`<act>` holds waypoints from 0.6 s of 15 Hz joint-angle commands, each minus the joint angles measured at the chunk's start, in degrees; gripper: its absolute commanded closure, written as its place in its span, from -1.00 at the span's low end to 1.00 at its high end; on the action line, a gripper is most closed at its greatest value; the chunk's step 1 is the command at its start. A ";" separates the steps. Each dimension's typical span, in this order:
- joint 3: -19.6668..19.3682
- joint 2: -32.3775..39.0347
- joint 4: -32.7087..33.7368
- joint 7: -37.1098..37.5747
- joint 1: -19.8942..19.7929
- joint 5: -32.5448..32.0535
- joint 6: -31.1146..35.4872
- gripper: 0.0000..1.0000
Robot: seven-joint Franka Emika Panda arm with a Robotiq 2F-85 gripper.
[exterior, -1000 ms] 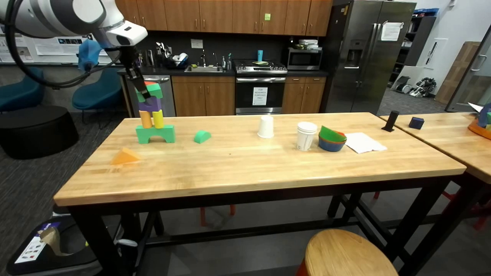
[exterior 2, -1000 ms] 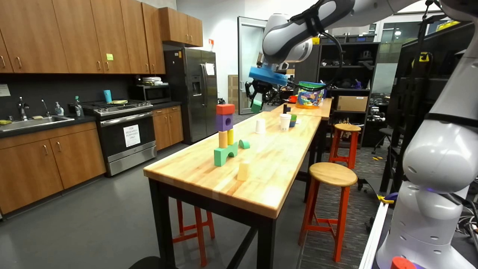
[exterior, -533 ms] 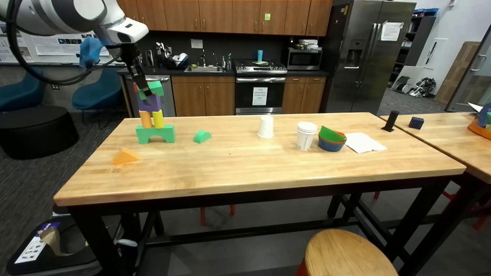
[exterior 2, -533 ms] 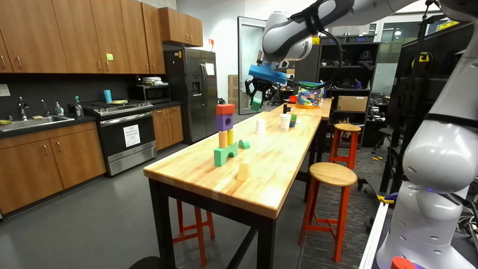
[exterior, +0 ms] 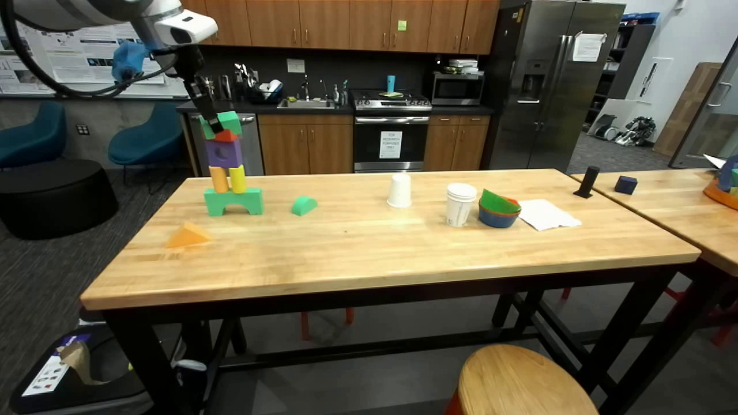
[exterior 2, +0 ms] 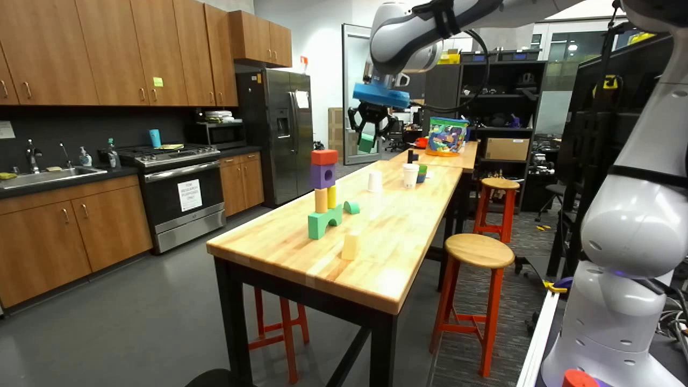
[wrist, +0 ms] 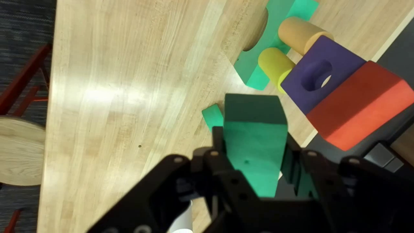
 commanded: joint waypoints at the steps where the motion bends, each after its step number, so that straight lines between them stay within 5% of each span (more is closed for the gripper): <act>1: -0.02 2.19 4.74 1.13 1.13 -2.18 -4.32 0.69; 9: 0.20 6.14 12.52 1.07 3.15 -7.08 -9.31 0.69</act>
